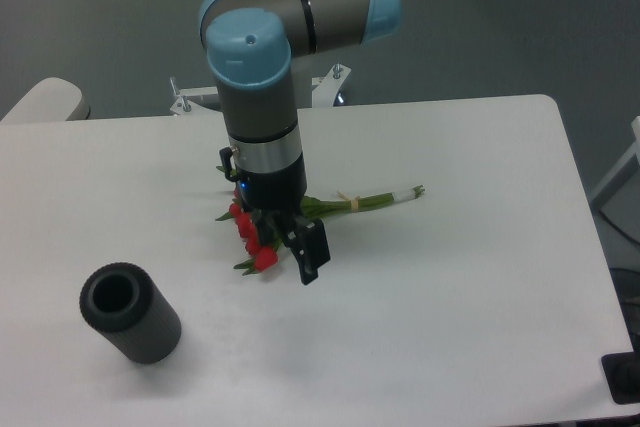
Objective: Place the flowers on the table
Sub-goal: 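Lift the open gripper up away from the tulips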
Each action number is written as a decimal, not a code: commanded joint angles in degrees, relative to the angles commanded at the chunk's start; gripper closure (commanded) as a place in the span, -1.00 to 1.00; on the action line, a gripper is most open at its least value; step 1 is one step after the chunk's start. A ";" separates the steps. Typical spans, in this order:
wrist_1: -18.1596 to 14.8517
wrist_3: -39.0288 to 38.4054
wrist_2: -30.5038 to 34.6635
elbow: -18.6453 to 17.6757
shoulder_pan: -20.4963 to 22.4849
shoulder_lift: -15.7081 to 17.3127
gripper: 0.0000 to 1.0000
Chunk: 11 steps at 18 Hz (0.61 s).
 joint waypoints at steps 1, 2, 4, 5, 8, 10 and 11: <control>-1.86 0.17 -0.09 1.59 0.26 -0.18 -1.00; -2.05 0.35 -0.17 2.65 0.44 -0.53 -1.00; -1.70 1.22 -0.35 4.15 0.88 -1.40 -1.00; -1.61 2.53 -0.44 4.94 1.66 -1.67 -1.00; -2.40 12.53 0.35 6.09 3.86 -1.76 -1.00; -3.80 18.69 0.35 6.09 5.44 -1.41 -1.00; -4.59 21.24 0.26 6.17 6.23 -1.32 -1.00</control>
